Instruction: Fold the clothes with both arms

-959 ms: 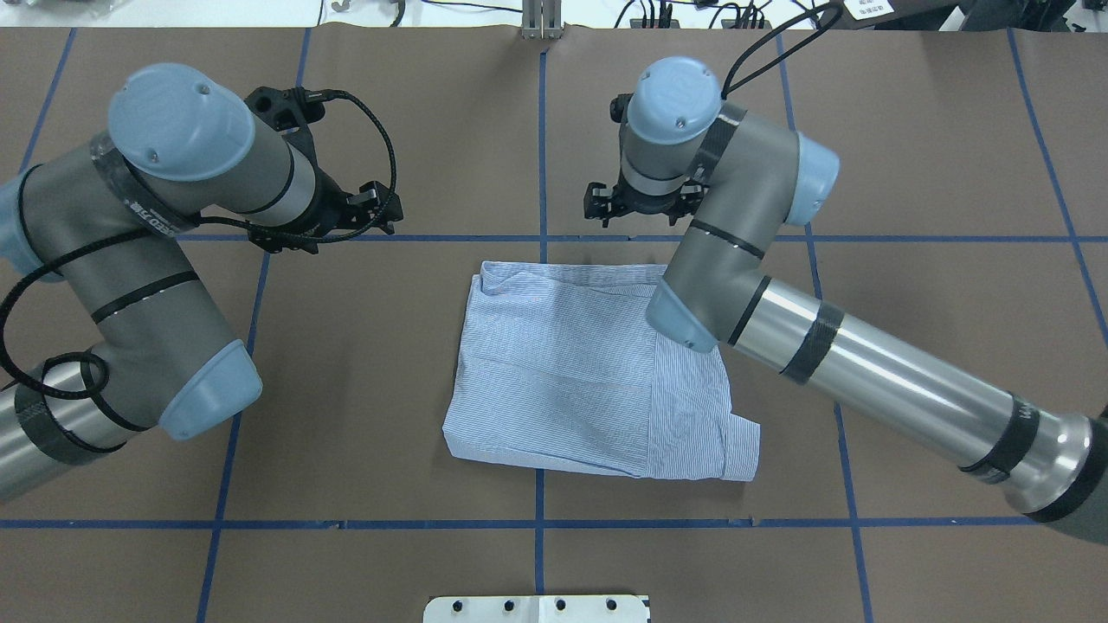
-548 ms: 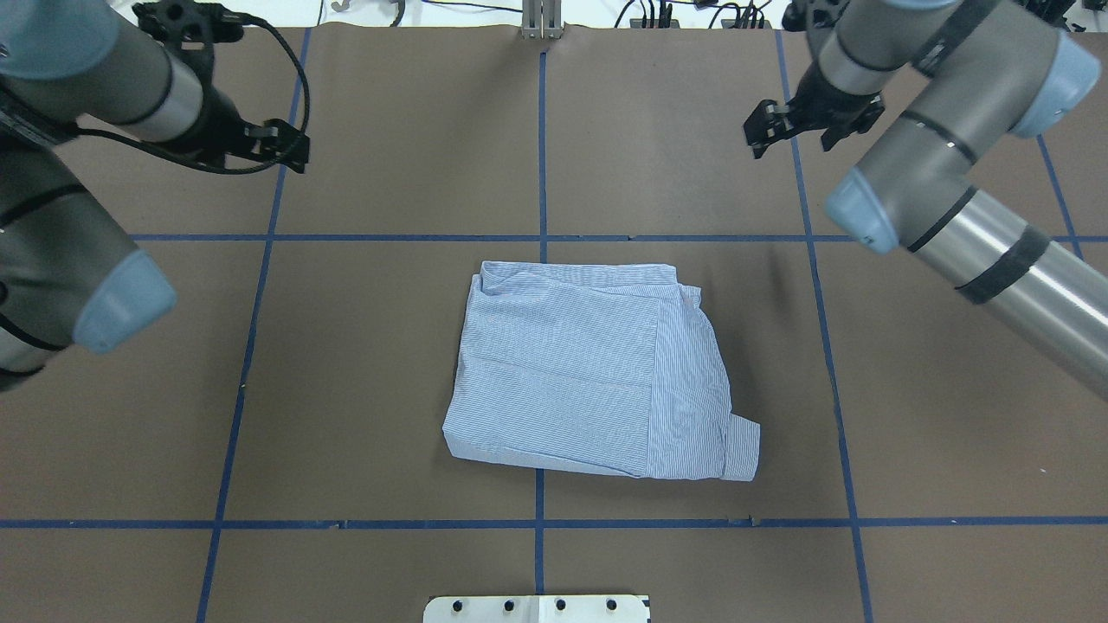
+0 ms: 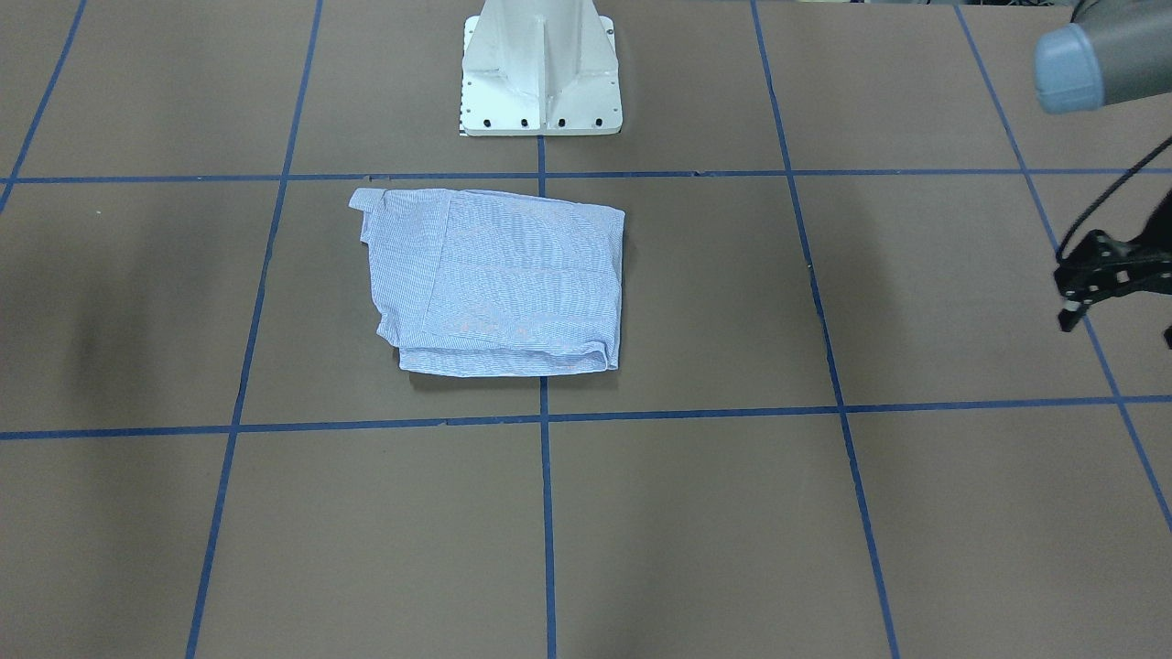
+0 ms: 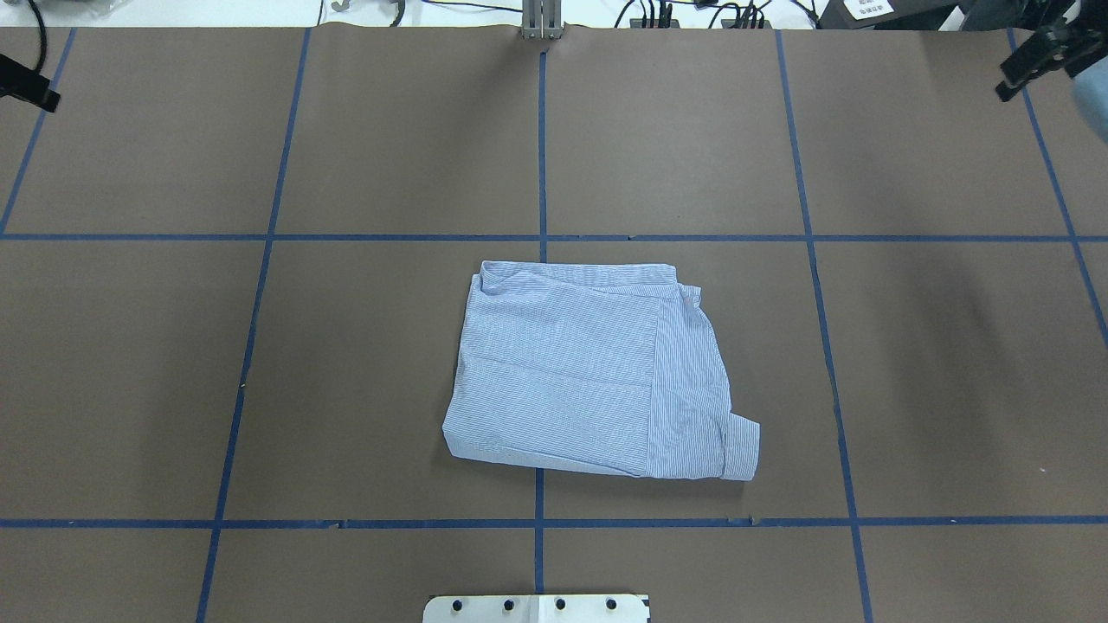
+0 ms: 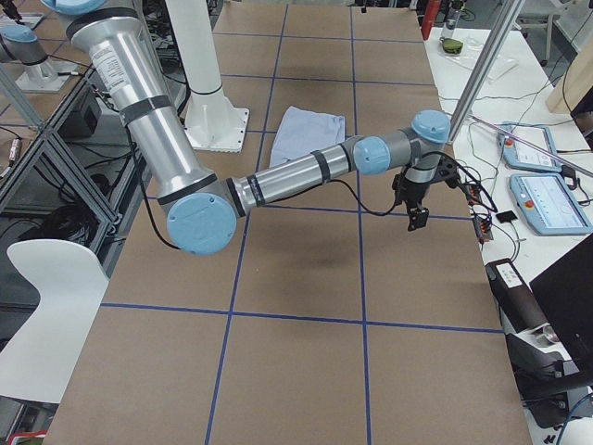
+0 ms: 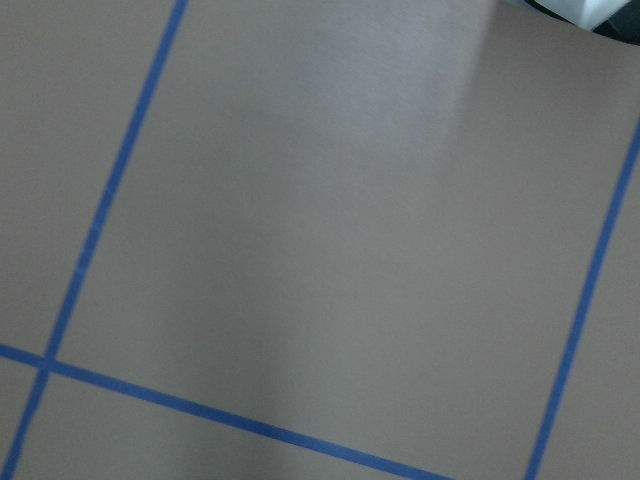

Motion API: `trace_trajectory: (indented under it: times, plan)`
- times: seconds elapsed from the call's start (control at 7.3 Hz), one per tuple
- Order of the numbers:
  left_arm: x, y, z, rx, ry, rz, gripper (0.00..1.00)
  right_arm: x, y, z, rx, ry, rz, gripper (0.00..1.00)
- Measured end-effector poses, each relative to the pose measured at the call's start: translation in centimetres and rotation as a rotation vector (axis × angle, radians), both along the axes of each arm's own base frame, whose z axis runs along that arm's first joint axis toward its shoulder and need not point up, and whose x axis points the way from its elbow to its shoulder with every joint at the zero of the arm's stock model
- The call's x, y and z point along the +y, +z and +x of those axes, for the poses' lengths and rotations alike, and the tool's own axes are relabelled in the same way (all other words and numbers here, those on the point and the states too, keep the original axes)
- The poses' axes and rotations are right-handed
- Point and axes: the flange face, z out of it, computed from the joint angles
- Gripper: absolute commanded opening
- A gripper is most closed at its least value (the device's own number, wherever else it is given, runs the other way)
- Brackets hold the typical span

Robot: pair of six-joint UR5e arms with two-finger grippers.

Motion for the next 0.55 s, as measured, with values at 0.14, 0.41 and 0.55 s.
trace_trajectory:
  times: [0.14,0.41,0.55]
  plan:
    - [-0.4,3.7,-4.5,-0.029,0.02,0.001,1.0,2.3,4.5,4.5,-0.023,-0.005,-0.022,1.0]
    - [-0.8,11.3,-11.4,-0.038,0.052,-0.025,1.0,6.9,11.0,9.4,-0.052,0.015,-0.085,1.0]
    - [-0.4,13.4,-13.0,-0.027,0.045,-0.027,1.0,8.5,12.7,10.2,-0.065,0.024,-0.107,1.0]
